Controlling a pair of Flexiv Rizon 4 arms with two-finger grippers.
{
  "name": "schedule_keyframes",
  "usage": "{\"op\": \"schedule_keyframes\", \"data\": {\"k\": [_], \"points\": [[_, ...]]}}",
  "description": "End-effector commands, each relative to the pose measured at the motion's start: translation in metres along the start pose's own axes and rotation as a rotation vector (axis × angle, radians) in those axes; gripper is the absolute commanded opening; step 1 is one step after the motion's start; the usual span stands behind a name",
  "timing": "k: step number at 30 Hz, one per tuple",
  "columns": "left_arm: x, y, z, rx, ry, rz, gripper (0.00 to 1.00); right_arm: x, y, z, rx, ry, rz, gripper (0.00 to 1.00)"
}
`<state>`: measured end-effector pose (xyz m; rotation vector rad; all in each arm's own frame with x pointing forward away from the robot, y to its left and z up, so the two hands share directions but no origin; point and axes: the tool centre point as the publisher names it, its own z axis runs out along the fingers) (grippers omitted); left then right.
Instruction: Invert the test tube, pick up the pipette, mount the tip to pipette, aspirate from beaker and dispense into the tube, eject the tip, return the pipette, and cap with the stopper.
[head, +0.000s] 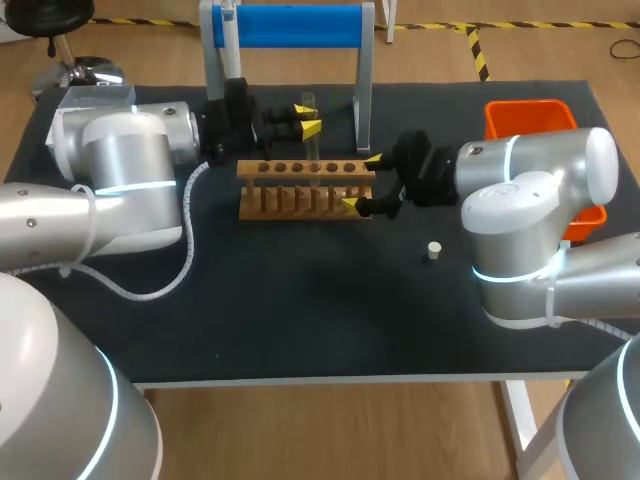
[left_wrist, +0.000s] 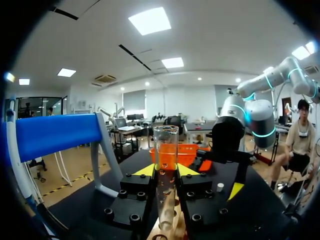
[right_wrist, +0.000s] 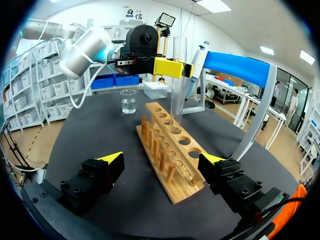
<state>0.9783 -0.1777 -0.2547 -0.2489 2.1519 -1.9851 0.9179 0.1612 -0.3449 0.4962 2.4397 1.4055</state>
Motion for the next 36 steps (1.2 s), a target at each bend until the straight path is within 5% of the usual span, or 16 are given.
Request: {"op": "schedule_keyframes", "data": {"k": [1,36], "points": [[0.002,0.004,0.002,0.004,-0.006,0.000,0.00,0.000,-0.001,0.000,-0.001,0.000,0.000,1.00],[0.002,0.017,0.012,-0.011,0.026,0.001,0.00,0.000,-0.001,0.000,-0.001,0.000,0.000,1.00]]}}
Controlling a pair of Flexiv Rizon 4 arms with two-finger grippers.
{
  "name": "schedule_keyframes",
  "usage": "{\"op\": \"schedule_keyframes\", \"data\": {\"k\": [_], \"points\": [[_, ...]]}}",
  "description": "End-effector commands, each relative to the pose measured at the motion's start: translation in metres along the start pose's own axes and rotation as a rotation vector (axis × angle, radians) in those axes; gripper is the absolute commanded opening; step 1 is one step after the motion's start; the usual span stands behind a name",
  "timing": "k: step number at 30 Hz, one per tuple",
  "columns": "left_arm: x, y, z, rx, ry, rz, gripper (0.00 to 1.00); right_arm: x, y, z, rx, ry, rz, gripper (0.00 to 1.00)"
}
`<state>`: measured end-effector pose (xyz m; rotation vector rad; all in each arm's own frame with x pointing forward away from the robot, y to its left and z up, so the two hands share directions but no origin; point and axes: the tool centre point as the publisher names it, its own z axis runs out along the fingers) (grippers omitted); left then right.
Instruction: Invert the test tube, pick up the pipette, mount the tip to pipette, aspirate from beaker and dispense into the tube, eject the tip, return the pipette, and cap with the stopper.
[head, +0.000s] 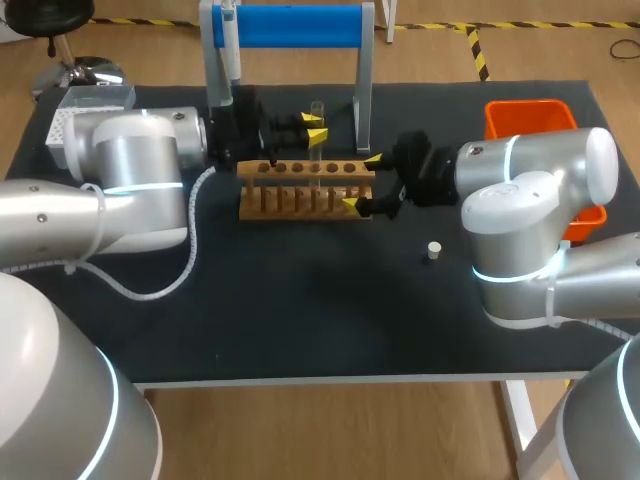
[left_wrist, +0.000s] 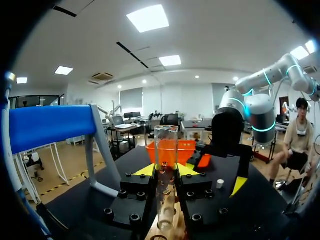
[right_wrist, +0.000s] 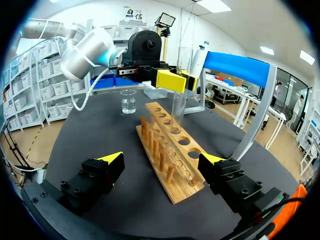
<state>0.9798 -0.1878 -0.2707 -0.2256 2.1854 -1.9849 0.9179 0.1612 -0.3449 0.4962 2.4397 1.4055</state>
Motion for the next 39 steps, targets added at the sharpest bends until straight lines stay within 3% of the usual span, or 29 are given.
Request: {"op": "schedule_keyframes", "data": {"k": [1,37,38,39], "points": [[0.001,0.002,0.001,0.005,-0.003,0.004,0.00,0.000,-0.001,0.000,-0.001,0.000,0.000,1.00],[0.003,0.016,0.004,-0.009,-0.011,0.013,0.00,0.000,-0.001,0.000,-0.001,0.000,0.000,1.00],[0.003,0.017,0.004,-0.008,-0.011,0.013,0.04,0.000,-0.001,0.000,-0.001,0.000,0.000,1.00],[0.003,0.017,0.004,-0.006,-0.011,0.012,0.85,0.000,-0.001,0.000,-0.001,0.000,0.000,1.00]]}}
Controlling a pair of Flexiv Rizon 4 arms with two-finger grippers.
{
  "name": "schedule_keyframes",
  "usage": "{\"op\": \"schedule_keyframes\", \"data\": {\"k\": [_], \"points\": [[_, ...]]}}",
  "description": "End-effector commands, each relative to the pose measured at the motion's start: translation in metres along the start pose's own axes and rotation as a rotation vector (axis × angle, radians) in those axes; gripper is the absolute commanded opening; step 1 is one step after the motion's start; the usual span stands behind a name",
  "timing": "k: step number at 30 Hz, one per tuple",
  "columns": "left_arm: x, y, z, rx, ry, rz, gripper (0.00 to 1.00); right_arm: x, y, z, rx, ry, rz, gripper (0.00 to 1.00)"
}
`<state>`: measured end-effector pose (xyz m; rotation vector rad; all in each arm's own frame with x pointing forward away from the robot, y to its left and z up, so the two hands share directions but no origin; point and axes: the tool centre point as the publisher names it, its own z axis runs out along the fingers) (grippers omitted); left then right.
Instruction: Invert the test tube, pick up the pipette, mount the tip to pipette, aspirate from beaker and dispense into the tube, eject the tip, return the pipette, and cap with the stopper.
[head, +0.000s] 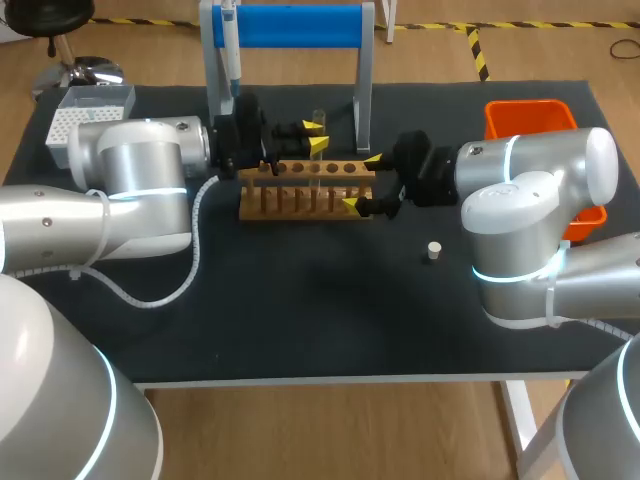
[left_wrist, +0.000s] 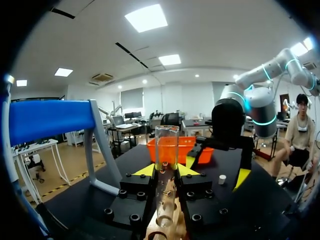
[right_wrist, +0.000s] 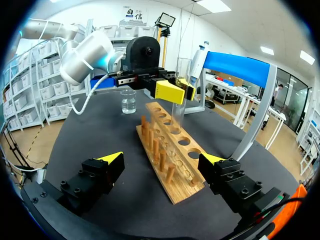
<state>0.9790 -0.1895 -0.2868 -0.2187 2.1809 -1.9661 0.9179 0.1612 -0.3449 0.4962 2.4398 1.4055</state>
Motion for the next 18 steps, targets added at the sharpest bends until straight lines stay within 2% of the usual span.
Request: {"op": "schedule_keyframes", "data": {"k": [1,12,18], "points": [[0.001,0.001,0.001,-0.005,-0.004,-0.005,1.00,0.000,-0.001,0.000,-0.001,0.000,0.000,1.00],[0.004,0.001,-0.006,-0.041,-0.005,-0.033,1.00,0.000,-0.001,0.000,-0.001,0.000,0.000,1.00],[0.004,-0.012,-0.028,-0.099,-0.032,-0.069,1.00,0.000,-0.001,0.000,-0.001,0.000,0.000,1.00]]}}
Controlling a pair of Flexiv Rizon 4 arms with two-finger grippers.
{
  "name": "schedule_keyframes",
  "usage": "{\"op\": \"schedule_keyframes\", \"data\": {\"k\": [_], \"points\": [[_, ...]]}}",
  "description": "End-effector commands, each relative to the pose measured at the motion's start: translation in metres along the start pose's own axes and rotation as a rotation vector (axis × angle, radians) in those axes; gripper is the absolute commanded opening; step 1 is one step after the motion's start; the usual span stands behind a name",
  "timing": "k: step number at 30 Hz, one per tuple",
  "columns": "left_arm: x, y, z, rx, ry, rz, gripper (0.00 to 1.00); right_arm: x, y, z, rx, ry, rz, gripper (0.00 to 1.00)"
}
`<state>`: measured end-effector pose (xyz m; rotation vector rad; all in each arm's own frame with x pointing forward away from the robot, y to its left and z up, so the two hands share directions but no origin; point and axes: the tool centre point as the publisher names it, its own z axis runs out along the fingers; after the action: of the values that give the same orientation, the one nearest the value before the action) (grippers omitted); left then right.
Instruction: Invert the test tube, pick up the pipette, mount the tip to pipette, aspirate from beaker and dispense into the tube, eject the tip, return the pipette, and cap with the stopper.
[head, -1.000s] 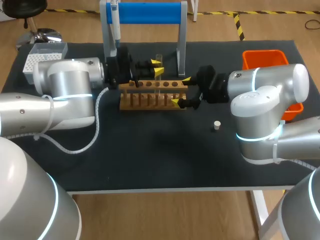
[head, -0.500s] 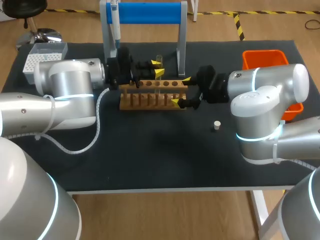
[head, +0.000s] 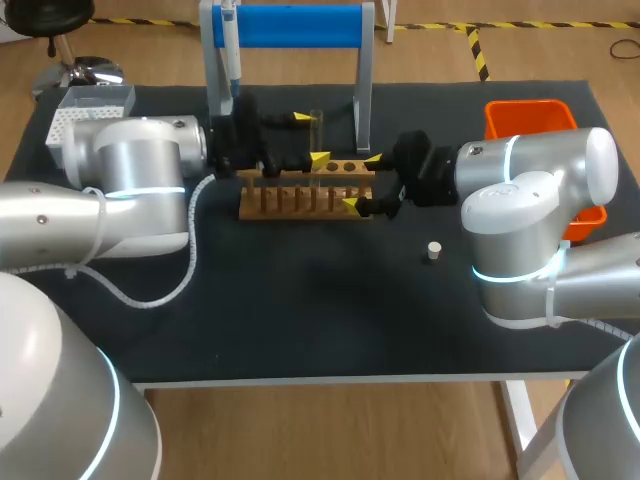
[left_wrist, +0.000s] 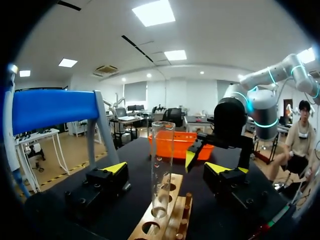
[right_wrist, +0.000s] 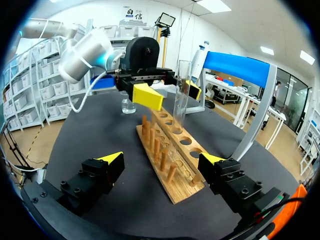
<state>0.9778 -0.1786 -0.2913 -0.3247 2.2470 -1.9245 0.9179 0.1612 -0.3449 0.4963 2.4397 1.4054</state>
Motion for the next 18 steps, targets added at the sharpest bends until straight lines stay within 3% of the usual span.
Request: {"op": "schedule_keyframes", "data": {"k": [1,5,13,17,18], "points": [[0.005,-0.020,-0.025,-0.047,-0.022,0.004,1.00,0.000,-0.001,0.000,-0.001,0.000,0.000,1.00],[0.006,-0.032,-0.053,-0.074,-0.078,0.000,1.00,0.000,-0.001,0.000,-0.001,0.000,0.000,1.00],[0.014,-0.057,-0.103,-0.187,-0.098,-0.005,1.00,0.000,-0.001,0.000,-0.001,0.000,0.000,1.00],[0.027,-0.075,-0.115,-0.231,-0.027,-0.063,1.00,0.000,-0.001,0.000,-0.001,0.000,0.000,1.00],[0.032,-0.083,-0.114,-0.194,-0.004,-0.075,1.00,0.000,-0.001,0.000,-0.001,0.000,0.000,1.00]]}}
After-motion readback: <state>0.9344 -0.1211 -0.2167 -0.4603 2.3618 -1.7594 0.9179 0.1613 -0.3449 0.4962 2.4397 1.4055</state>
